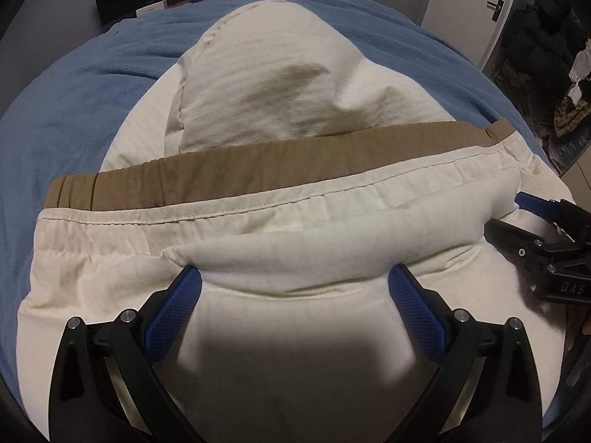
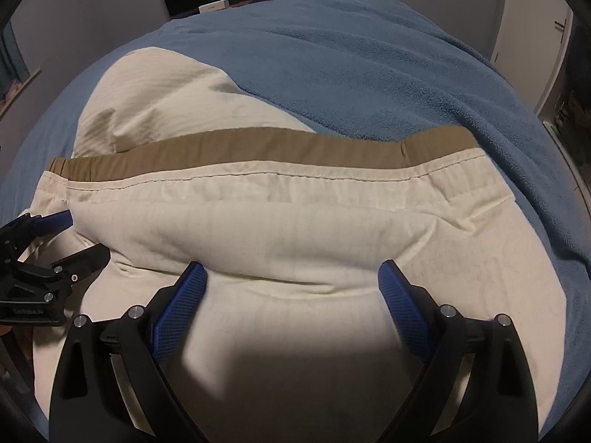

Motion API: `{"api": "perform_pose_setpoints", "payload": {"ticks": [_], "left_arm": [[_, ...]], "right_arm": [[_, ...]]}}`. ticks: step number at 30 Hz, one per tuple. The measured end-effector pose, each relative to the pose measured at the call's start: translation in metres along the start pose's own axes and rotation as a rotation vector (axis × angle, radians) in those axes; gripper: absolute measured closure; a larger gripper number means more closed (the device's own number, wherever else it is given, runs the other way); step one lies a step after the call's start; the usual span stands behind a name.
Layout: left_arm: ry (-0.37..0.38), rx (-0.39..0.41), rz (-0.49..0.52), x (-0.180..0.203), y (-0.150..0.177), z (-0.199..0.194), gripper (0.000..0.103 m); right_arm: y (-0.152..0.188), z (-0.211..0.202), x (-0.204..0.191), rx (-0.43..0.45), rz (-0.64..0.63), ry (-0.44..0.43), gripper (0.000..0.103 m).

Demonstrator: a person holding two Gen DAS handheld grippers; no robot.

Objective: Fold large clothes

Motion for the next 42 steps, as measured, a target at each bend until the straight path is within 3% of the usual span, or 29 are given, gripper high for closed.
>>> {"api": "perform_pose_setpoints", "payload": {"ticks": [6, 10, 14, 17, 20, 22, 25, 29, 34, 36, 42], "left_arm": [[-0.022, 0.031, -0.042, -0.018, 0.007, -0.014, 0.005], [-0.102, 0.014, -0.093, -0.052, 0.014, -0.018, 0.006], [-0.108, -0.018, -0.241, -0.101, 0.025, -0.019, 0.006], [-0.165, -0.025, -0.246, -0.119, 0.029, -0.021, 0.006], [-0.175, -0.034, -0.305, -0.138, 0.033, -0.02, 0.006], [-0.23, -0.055, -0.366, -0.154, 0.039, -0.018, 0.006], [-0.193, -0.028, -0.411, -0.158, 0.041, -0.027, 0.007], [-0.223, 0.041, -0.308, -0.127, 0.036, -0.068, 0.007], [-0.139, 0.09, -0.165, -0.065, 0.061, -0.121, 0.007], [-0.112, 0.086, -0.125, -0.03, 0.079, -0.131, 0.007], [-0.077, 0.082, -0.068, 0.011, 0.128, -0.145, 0.007]], "right_arm": [[0.001, -0.011, 0.015, 0.037, 0.046, 0.0, 0.013], [0.0, -0.018, 0.038, 0.042, 0.081, 0.024, 0.013], [0.0, -0.027, 0.067, 0.05, 0.136, 0.061, 0.013], [0.001, -0.033, 0.093, 0.06, 0.189, 0.082, 0.014], [0.003, -0.034, 0.111, 0.066, 0.259, 0.034, 0.018], [0.003, -0.035, 0.114, 0.064, 0.284, 0.017, 0.018], [0.003, -0.048, 0.104, 0.056, 0.267, 0.052, 0.018], [0.002, -0.095, 0.073, 0.109, 0.227, -0.028, 0.017], [0.038, -0.15, 0.033, 0.145, 0.136, -0.073, 0.013], [0.061, -0.159, 0.02, 0.135, 0.097, -0.051, 0.01], [0.117, -0.154, 0.005, 0.111, 0.072, -0.019, 0.01]]}}
Point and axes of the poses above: each gripper's, at about its wrist camera, not at the fingertips, and z roughly the way its jaws point, x to its right, y to its underside, the point moved 5 cm from there along z, roughly the way its jaws point, and after that the axes turned 7 degrees about -y, right-handed, at the moved point
